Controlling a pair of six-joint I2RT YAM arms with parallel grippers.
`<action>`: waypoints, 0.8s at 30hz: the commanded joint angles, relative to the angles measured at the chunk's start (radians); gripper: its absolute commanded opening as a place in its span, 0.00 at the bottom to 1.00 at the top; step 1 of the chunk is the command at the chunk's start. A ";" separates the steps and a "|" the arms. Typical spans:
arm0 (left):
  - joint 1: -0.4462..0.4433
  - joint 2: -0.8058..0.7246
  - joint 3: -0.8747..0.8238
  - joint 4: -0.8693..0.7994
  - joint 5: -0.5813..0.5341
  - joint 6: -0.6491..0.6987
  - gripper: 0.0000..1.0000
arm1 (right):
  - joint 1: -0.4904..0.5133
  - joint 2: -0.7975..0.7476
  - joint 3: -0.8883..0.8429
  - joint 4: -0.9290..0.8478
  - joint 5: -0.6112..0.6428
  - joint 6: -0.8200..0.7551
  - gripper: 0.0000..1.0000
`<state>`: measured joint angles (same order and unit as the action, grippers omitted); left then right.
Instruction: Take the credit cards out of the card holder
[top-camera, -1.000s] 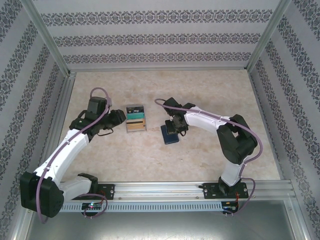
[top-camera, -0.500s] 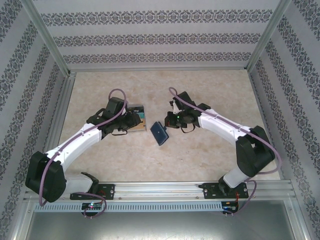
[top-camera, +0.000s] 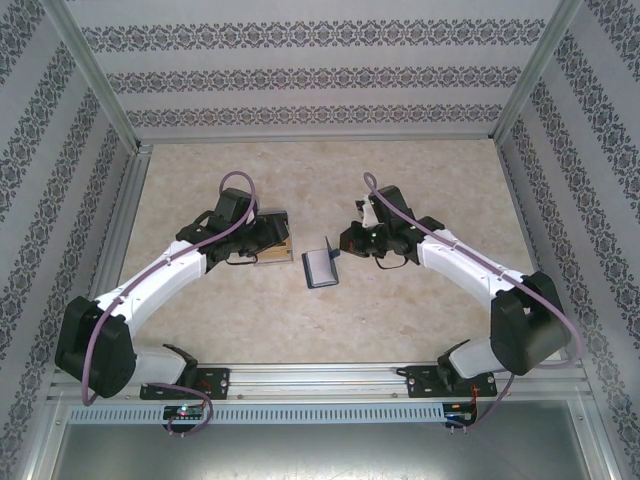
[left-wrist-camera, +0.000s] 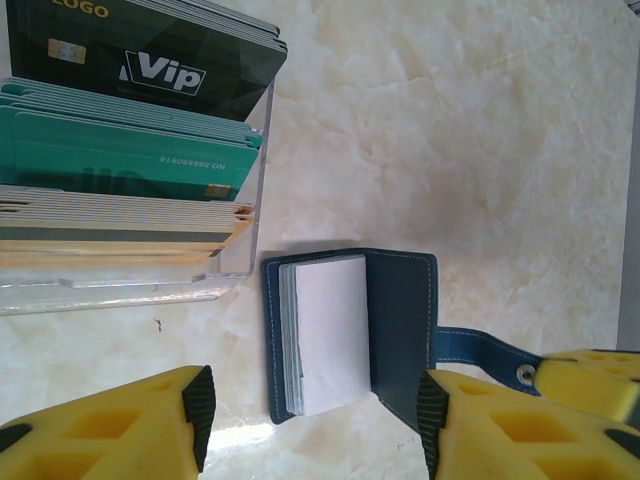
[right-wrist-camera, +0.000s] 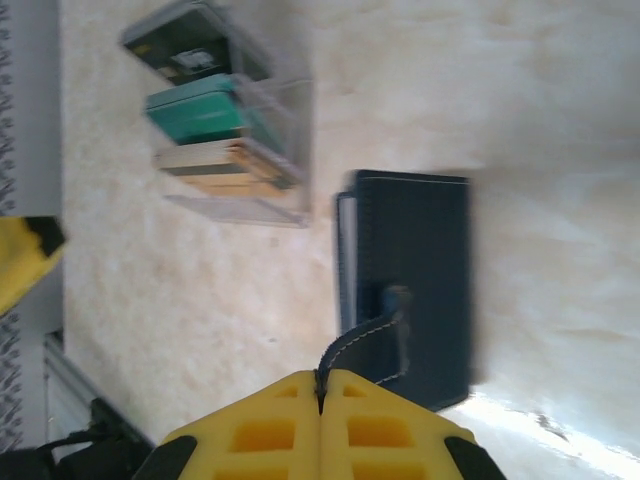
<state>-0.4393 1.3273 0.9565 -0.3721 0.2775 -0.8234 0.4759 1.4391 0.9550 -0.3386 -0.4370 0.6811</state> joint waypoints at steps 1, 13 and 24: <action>-0.022 0.008 0.023 0.017 0.006 0.013 0.57 | -0.039 -0.032 -0.028 -0.053 0.070 -0.036 0.00; -0.074 0.121 0.056 0.057 0.048 0.009 0.58 | -0.072 0.116 -0.010 -0.264 0.375 -0.158 0.07; -0.164 0.309 0.169 0.116 0.118 0.038 0.51 | -0.044 0.163 0.008 -0.228 0.337 -0.132 0.24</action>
<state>-0.5732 1.5974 1.0840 -0.3027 0.3668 -0.8104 0.4236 1.6039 0.9401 -0.5507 -0.1192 0.5503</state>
